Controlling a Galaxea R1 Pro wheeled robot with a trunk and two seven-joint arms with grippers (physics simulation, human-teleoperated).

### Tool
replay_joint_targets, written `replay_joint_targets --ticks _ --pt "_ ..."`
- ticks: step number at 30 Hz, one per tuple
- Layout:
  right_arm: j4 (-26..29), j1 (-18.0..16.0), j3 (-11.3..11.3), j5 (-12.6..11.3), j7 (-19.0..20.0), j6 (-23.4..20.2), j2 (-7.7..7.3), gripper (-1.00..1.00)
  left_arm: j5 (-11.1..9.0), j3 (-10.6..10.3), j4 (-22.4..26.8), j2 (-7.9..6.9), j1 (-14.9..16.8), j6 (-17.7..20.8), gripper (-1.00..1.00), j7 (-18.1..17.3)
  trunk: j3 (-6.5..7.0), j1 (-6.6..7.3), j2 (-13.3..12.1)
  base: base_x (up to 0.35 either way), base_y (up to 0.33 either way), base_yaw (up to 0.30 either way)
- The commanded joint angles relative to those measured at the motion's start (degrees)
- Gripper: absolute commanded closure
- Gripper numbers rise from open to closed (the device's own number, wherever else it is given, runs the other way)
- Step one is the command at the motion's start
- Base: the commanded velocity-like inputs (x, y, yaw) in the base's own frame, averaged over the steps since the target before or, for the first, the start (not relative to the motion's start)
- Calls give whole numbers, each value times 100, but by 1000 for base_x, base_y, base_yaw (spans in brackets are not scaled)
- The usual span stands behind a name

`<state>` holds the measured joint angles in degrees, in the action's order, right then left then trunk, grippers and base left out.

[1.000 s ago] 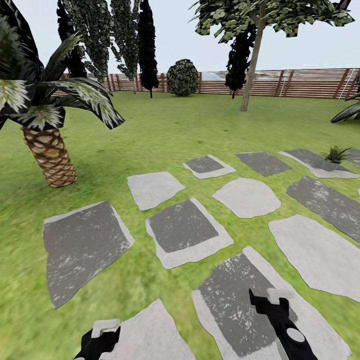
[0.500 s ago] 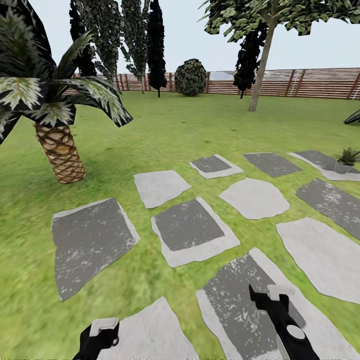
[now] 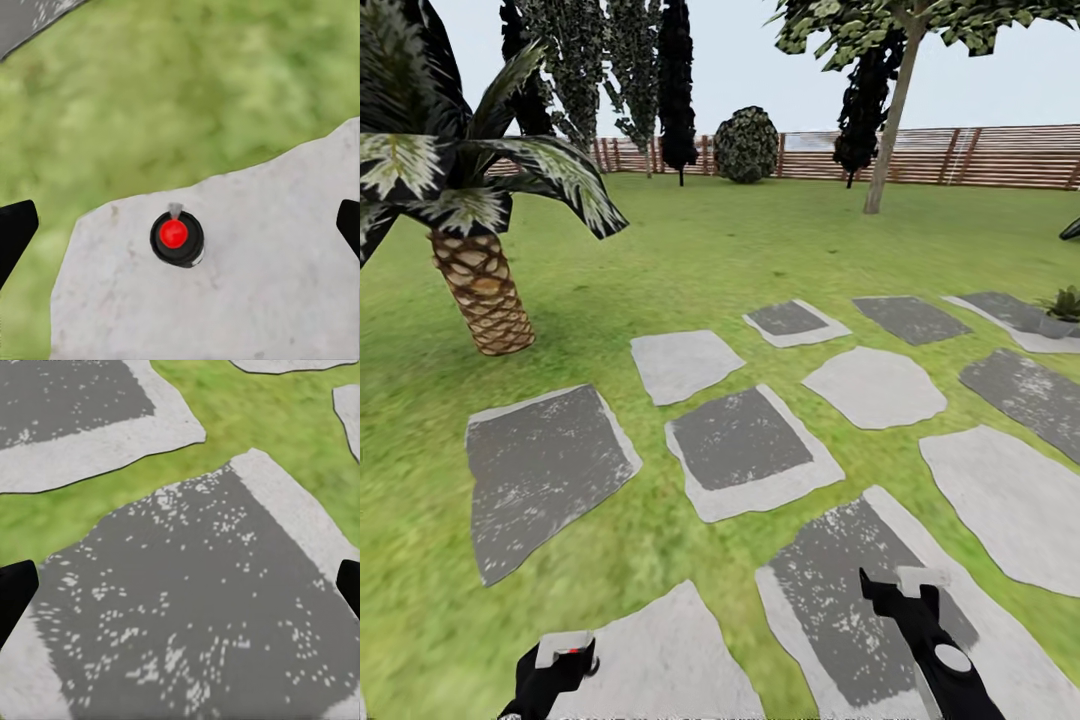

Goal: Pick up the pesticide atomizer in the garden and spray insectifuge to fully cover both potted plants in the garden.

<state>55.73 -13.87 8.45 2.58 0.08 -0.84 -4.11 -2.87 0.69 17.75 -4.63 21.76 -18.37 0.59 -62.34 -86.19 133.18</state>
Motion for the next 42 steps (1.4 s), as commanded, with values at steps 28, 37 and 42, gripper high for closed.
replay_joint_targets --ticks 28,37,42 --pt "1765 -77 -2 55 -4 -1617 11 -100 25 -50 -15 -91 269 136 -100 -15 -687 -556 1010 0 0 75" --pt "1560 -74 -10 50 9 -1598 23 -100 24 -54 -100 -90 276 21 -100 -15 -887 -579 1022 0 0 0" --pt "1562 -74 -10 43 10 -1604 36 -100 28 -60 -104 -90 281 16 -100 -15 -998 -592 1029 0 0 0"
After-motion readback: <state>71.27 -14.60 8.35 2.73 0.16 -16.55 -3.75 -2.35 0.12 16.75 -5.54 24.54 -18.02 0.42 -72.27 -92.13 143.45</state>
